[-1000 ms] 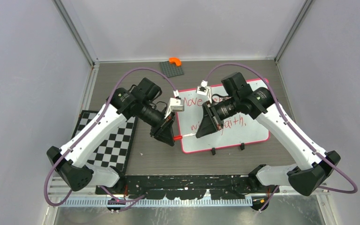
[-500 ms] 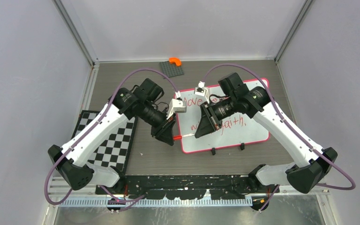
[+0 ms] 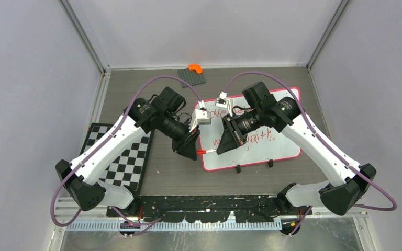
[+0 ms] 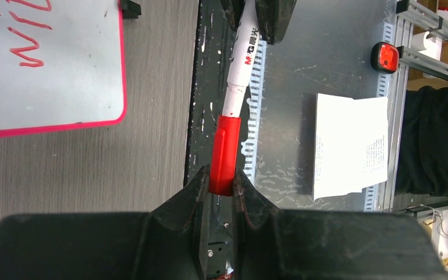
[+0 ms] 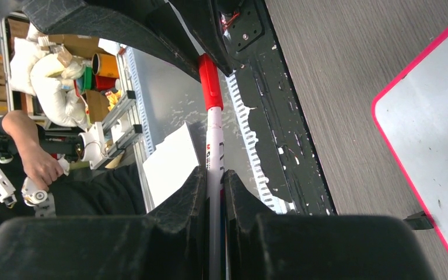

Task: Write a sentence on the whiteboard
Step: Close the whiteboard marker at the center of the board, then place the whiteboard marker at the center of the board, then reset both arms

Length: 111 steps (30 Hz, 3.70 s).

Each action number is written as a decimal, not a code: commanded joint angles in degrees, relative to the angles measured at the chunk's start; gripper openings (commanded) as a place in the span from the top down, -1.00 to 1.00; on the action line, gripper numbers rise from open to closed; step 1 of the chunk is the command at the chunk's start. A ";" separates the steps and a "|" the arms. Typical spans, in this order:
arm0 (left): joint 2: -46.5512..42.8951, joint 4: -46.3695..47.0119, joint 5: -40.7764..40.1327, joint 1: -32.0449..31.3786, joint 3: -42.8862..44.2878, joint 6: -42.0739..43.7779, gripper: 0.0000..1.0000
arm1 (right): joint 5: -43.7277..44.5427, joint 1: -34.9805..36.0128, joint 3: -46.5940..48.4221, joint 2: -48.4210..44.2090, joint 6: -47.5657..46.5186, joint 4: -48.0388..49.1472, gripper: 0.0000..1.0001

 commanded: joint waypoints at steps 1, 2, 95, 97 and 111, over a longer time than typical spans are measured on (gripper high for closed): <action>-1.10 7.08 1.71 0.38 0.51 1.16 1.00 | -4.61 1.35 1.67 -0.10 -0.65 0.13 0.99; -1.57 7.82 2.78 0.38 0.20 1.31 1.00 | -5.03 1.41 1.49 0.12 -0.52 0.53 0.99; 9.87 31.39 -23.88 30.27 -33.04 4.71 -0.02 | 6.29 -38.84 -12.44 -17.29 -10.19 -0.12 -0.51; 9.02 28.82 -22.99 30.35 -31.32 5.14 -0.23 | 6.79 -38.85 -12.71 -17.42 -11.54 -0.95 -0.51; 3.74 13.79 -12.30 45.30 -3.11 -2.35 -0.99 | 8.21 -51.66 7.48 -4.06 -22.18 -8.51 -0.59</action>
